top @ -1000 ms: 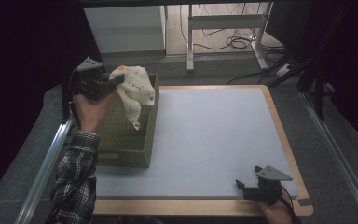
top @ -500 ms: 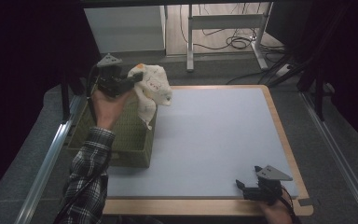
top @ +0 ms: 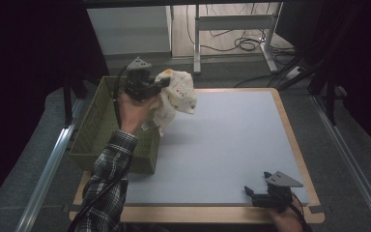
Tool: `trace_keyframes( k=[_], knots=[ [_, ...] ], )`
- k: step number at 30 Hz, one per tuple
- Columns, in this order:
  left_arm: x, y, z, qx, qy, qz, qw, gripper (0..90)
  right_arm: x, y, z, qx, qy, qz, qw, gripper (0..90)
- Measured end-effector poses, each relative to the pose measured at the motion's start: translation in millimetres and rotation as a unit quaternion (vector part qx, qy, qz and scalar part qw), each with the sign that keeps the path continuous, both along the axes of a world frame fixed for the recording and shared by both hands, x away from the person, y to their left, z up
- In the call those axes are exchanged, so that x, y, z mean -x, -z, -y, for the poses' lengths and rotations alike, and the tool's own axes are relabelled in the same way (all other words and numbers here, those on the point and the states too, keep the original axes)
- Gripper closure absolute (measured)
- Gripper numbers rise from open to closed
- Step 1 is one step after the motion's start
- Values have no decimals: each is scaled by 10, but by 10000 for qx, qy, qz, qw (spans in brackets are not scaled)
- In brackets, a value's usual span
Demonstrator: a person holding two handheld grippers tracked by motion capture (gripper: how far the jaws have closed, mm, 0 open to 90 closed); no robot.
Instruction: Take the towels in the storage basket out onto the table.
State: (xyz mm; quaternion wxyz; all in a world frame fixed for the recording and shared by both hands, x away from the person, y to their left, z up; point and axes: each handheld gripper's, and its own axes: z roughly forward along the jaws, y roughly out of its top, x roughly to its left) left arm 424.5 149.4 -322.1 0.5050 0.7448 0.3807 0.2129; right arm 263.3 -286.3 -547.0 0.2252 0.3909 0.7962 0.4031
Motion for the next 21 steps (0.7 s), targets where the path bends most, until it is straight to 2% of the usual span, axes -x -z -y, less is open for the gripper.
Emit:
trace_keyframes(
  k=[15, 21],
  knots=[
    [-97, 130, 455, -19, 413, -125, 9991, 812, 1, 0, 0, -3, 0, -4, 10000, 68],
    [-138, 234, 634, -11, 567, -192, 9982, 812, 1, -1, 0, -11, 4, -9, 10000, 68]
  ],
)
